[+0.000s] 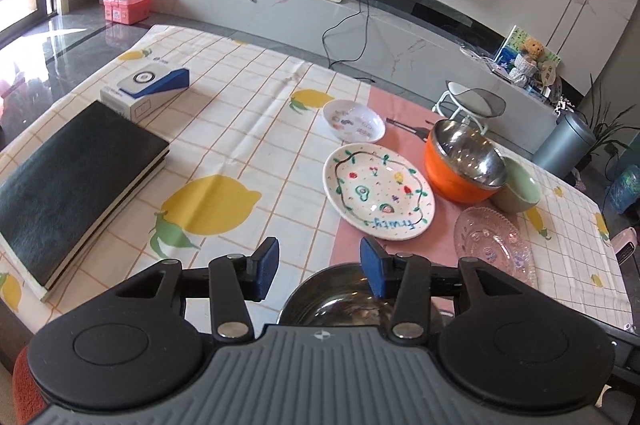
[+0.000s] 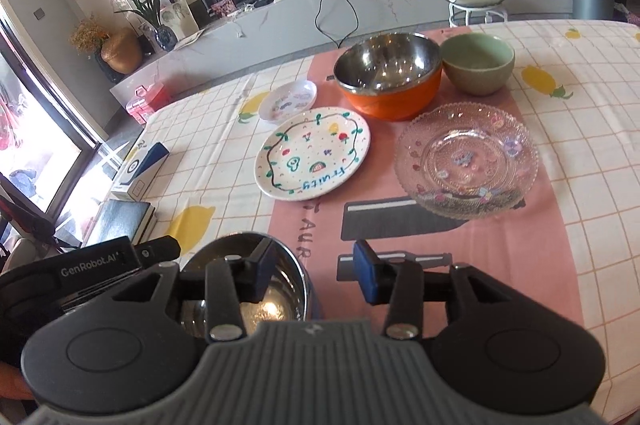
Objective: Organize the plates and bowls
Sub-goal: 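Lift the blue steel bowl with the left tool toward the orange bowl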
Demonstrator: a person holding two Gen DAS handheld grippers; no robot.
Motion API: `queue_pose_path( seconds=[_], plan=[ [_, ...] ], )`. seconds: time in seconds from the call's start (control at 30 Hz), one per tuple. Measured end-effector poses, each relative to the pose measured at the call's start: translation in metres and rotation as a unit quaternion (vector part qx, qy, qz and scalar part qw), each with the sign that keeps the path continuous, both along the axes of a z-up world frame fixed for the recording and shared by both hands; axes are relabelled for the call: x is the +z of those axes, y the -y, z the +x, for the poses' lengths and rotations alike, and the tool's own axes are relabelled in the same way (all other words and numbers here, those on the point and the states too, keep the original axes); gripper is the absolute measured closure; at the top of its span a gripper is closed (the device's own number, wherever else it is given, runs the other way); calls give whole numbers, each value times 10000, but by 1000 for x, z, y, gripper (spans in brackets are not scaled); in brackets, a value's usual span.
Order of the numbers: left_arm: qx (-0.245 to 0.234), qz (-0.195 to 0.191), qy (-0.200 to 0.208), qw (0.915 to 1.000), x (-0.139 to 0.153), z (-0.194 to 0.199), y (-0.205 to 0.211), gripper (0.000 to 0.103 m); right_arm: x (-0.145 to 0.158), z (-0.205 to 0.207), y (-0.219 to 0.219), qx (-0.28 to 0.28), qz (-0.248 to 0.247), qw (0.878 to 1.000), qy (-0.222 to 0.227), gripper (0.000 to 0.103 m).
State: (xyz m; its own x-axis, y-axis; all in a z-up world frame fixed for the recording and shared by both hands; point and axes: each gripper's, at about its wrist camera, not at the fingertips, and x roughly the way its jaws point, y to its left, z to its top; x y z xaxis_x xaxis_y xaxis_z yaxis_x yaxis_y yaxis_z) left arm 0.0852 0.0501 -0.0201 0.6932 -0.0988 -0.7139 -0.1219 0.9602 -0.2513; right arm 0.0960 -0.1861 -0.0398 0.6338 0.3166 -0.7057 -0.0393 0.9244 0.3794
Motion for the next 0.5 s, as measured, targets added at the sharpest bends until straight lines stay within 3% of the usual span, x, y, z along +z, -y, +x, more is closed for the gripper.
queue_pose_path(
  seconds=[0.5],
  plan=[
    [-1023,-252,131,9943,31,59,64,50,27,40,57,-554,-123,9982,214,52]
  ],
)
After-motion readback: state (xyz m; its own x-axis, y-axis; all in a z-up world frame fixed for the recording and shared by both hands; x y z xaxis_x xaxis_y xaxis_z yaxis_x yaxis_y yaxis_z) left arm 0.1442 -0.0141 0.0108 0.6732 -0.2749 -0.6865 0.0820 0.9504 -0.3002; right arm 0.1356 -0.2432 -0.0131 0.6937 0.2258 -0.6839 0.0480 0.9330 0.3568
